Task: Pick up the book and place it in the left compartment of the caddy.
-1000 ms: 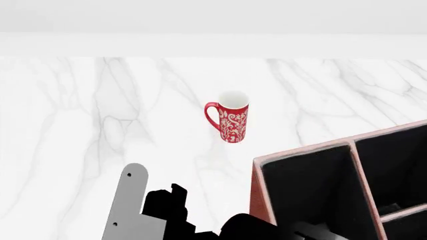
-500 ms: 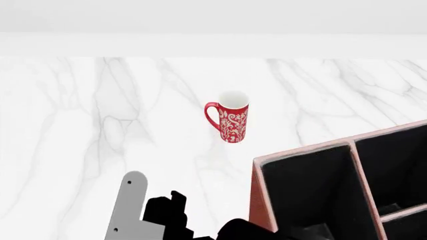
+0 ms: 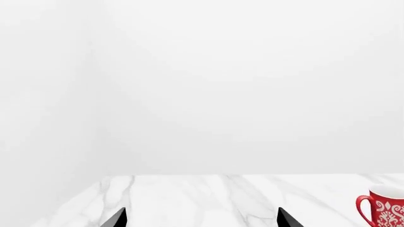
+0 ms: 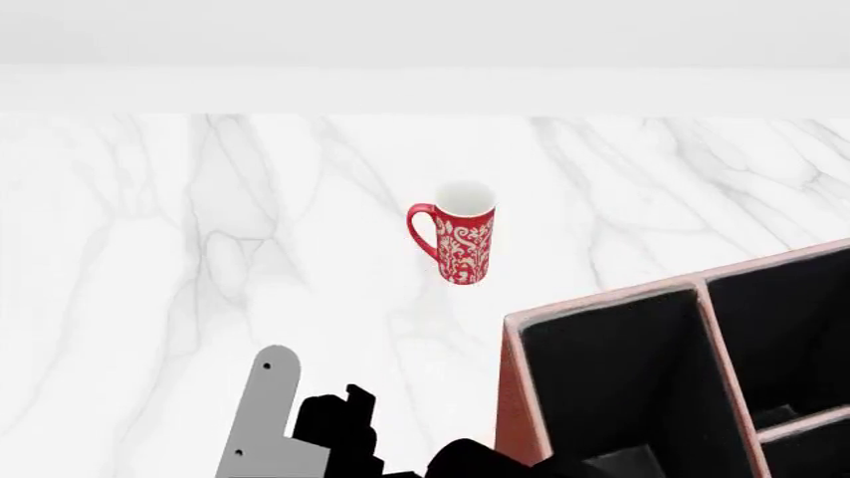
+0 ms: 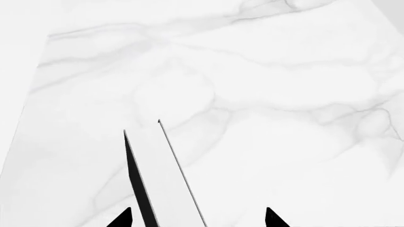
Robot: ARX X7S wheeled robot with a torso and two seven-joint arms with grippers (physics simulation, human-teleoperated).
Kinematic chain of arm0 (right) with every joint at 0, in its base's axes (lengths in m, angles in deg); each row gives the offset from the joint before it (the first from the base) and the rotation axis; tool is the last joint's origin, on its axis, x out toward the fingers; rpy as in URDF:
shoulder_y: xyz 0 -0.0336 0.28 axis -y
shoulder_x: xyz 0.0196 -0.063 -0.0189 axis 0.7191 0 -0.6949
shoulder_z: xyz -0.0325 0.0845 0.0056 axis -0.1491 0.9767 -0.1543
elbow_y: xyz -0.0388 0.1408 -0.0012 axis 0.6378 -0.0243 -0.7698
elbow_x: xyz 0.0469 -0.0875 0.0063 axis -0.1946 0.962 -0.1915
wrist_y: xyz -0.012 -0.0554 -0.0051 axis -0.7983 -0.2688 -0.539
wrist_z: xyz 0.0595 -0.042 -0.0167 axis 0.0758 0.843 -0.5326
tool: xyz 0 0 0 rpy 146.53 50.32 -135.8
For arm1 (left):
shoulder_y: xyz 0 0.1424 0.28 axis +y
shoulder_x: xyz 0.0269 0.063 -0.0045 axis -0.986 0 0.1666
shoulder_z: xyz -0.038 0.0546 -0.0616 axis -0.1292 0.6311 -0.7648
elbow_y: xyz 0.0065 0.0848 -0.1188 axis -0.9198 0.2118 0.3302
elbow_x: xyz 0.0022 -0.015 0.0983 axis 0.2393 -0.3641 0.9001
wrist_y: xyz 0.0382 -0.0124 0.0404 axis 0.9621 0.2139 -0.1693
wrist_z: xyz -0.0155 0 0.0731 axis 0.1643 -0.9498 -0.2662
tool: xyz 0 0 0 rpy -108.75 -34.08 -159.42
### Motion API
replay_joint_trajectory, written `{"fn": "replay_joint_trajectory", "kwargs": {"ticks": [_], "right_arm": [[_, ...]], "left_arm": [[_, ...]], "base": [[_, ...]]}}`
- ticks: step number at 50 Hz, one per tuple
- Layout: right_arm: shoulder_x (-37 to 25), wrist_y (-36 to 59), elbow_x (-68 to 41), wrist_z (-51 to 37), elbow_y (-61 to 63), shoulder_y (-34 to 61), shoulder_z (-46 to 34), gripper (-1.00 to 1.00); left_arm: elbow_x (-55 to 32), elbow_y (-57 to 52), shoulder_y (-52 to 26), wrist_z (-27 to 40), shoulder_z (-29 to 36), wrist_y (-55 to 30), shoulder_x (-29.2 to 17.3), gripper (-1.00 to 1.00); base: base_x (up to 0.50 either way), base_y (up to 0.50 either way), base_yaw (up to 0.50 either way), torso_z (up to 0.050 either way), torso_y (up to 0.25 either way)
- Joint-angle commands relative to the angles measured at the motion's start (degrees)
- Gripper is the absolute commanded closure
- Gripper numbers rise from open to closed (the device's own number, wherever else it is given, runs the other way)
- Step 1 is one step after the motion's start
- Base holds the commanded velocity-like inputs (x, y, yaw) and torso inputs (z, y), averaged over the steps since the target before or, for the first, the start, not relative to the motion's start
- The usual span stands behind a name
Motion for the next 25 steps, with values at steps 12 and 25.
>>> {"fn": "replay_joint_trajectory", "kwargs": {"ticks": [12,25], "right_arm": [[1.3,-2.8,0.7,1.1,-4.1,-1.8,-1.2,-1.00],[1.4,-4.0,0.5,2.0,-5.5,-2.8,-1.6,-1.00]], "left_arm": [[-0.1,-0.2,0.2,0.2,0.1,0.2,-0.3,-1.00],[0.1,-0.5,0.5,0.4,0.5,0.4,-0.5,-1.00]], "base": [[0.00,0.00,0.00,0.000,0.000],[0.00,0.00,0.00,0.000,0.000]]}}
